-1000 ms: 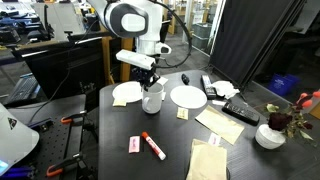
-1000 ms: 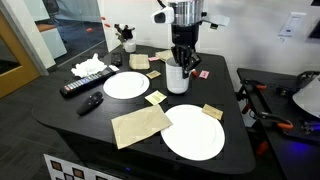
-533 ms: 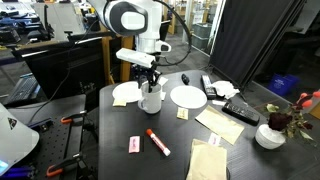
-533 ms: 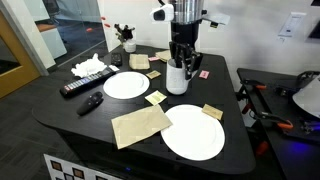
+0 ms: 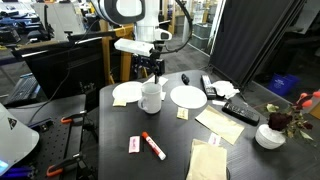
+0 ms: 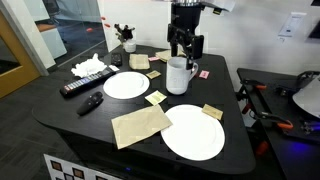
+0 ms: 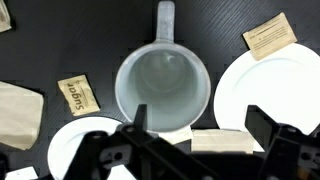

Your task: Move the white mug forward then pick up the marker and put it in the mug.

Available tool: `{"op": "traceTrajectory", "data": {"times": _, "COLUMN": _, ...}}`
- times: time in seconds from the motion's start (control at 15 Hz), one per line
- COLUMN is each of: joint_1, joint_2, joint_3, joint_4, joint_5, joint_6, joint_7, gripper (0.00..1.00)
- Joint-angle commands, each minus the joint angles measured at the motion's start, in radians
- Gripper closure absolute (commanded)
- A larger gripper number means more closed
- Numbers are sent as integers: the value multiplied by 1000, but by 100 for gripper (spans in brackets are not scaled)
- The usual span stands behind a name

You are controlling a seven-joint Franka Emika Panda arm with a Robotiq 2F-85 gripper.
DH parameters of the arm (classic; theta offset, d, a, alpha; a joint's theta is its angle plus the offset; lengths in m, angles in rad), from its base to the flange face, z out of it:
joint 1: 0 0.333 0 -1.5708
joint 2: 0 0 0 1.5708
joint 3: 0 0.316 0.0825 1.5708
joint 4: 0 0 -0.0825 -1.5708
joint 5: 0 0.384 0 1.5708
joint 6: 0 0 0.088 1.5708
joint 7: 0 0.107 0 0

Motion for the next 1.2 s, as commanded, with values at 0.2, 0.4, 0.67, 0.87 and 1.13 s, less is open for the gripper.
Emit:
{"op": "traceTrajectory", "data": {"times": 0.2, "joint_1": 7, "joint_2": -142, "joint_3": -14, "joint_4": -56, "joint_5": -7, "joint_6": -15, "joint_7": 27, "gripper": 0}}
{"op": "traceTrajectory", "data": {"times": 0.4, "joint_1": 10, "joint_2": -204, "joint_3": -21, "joint_4": -72, "joint_5": 3, "joint_6": -21, "joint_7": 26, "gripper": 0}}
{"op": "traceTrajectory", "data": {"times": 0.67, "joint_1": 14, "joint_2": -298, "joint_3": -33, "joint_4": -106, "joint_5": 4, "joint_6": -20, "joint_7": 60, "gripper": 0}}
{"op": "traceTrajectory", "data": {"times": 0.87, "joint_1": 11, "joint_2": -362, "joint_3": -43, "joint_4": -130, "joint_5": 9, "joint_6": -27, "joint_7": 126, "gripper": 0}}
{"op": "traceTrajectory", "data": {"times": 1.13, "joint_1": -5, "joint_2": -447, "joint_3": -57, "joint_4": -172, "joint_5": 21, "joint_6": -59, "joint_7": 312, "gripper": 0}}
